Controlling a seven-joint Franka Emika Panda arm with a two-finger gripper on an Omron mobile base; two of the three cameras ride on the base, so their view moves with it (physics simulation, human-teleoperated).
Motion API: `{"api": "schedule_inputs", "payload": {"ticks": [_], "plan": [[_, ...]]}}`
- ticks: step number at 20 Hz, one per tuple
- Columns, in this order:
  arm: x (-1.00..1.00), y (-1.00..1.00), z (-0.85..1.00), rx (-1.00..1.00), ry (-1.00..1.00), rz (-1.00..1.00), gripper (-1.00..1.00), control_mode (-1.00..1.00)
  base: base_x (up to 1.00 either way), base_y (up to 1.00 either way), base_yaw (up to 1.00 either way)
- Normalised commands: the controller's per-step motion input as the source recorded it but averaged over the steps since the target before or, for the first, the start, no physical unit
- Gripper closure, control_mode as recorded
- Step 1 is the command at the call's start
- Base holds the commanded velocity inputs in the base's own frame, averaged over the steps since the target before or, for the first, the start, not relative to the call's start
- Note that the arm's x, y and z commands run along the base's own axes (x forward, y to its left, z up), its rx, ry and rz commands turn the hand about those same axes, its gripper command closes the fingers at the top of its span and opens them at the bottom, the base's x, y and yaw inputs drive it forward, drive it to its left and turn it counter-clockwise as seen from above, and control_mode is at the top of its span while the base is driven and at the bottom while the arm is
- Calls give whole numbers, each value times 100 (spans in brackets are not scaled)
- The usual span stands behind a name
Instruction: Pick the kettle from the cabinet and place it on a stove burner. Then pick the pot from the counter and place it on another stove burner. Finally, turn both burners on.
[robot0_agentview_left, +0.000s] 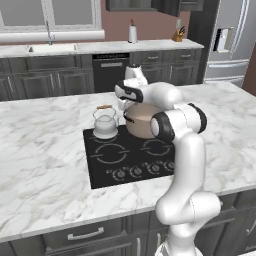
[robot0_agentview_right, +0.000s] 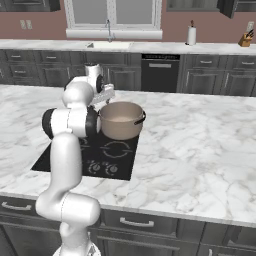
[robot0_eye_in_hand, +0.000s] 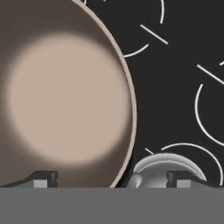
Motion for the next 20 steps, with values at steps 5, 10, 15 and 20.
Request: {"api": "schedule_inputs", "payload": {"ticks": [5, 10, 15, 20], "plan": [[-43, 0, 41, -1, 0, 0, -100, -100, 0, 0, 0], [-55, -3, 47, 0, 0, 0, -100, -100, 0, 0, 0], [-60, -16, 54, -1, -3, 0, -100, -100, 0, 0, 0], [-69, -20, 48, -2, -4, 0, -100, -100, 0, 0, 0]]}}
